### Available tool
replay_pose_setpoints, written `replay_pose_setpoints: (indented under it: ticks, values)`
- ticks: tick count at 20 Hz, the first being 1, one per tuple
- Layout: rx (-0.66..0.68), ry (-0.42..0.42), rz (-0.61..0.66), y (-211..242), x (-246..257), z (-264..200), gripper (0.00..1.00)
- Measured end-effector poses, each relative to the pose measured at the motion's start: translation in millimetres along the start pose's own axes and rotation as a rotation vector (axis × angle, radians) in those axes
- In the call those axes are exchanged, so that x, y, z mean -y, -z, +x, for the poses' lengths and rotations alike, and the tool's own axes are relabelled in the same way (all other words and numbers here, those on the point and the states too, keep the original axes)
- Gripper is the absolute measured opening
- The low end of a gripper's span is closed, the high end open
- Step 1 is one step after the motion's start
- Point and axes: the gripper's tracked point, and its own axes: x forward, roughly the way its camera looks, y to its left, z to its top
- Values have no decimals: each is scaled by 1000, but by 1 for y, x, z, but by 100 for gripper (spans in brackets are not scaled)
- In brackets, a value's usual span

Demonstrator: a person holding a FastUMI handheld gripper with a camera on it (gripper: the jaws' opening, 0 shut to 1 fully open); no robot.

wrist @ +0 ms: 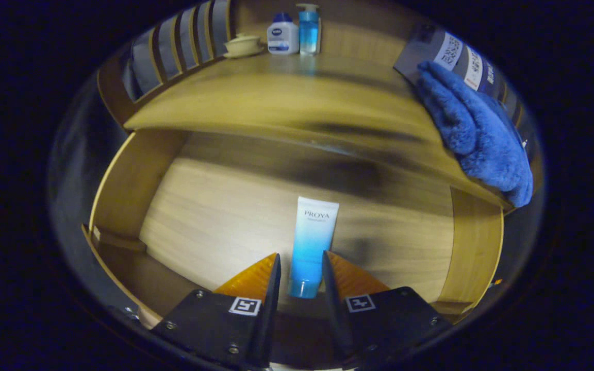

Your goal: Pull open the drawer, take out the items inside it, and place them on the countertop above the cabinet.

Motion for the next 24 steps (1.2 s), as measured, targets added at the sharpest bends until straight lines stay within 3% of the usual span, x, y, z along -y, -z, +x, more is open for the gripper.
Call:
replay_pose_setpoints:
  ticks: [5, 6, 7, 16, 17, 21, 24]
  values:
    - [-62, 20, 11, 3, 7, 26, 47]
    - [-60, 14, 12, 2, 4, 4, 44]
    - [-65, 11, 5, 9, 5, 15, 40]
    - [48, -51, 42, 1, -6, -35, 40]
    - [47, -62, 53, -2, -4, -36, 28]
    - [34, -53, 42, 9, -8, -31, 28]
    - [51, -102, 45, 12, -21, -44, 28]
